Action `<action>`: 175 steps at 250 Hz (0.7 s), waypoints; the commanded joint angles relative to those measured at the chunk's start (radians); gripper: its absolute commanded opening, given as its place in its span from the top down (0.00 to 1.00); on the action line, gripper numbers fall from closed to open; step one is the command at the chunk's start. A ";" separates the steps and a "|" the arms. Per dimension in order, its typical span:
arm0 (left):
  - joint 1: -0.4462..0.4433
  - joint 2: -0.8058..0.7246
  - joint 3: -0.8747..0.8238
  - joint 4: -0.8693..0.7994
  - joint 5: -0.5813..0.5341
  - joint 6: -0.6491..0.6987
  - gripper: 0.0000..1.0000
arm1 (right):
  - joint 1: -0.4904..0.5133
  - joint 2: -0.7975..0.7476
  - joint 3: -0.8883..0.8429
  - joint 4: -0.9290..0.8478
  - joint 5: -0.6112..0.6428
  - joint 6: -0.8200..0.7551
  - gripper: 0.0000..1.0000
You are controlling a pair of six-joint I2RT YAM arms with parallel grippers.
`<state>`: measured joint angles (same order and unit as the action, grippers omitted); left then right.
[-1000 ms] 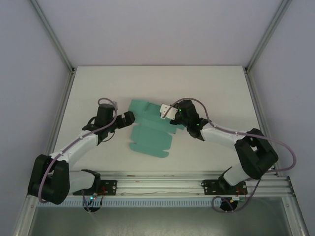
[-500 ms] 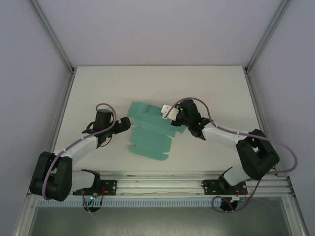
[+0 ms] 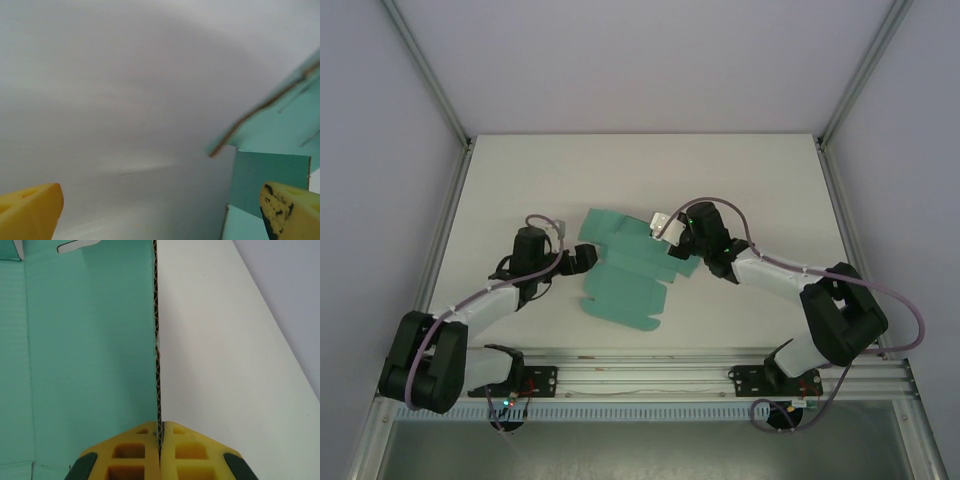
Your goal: Assemble paper box
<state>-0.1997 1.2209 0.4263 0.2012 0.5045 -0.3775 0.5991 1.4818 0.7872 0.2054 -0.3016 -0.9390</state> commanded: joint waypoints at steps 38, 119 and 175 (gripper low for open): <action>-0.077 0.094 0.042 0.106 0.046 0.049 0.04 | -0.005 -0.016 0.024 0.010 -0.062 0.047 1.00; -0.095 0.188 0.046 0.246 0.107 0.005 0.40 | -0.005 -0.028 0.019 0.019 -0.103 0.064 1.00; -0.098 0.198 0.035 0.309 0.111 -0.022 0.70 | -0.005 -0.030 0.016 0.024 -0.104 0.068 1.00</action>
<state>-0.2932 1.4143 0.4519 0.4320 0.6018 -0.3901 0.5980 1.4815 0.7872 0.2066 -0.3687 -0.8928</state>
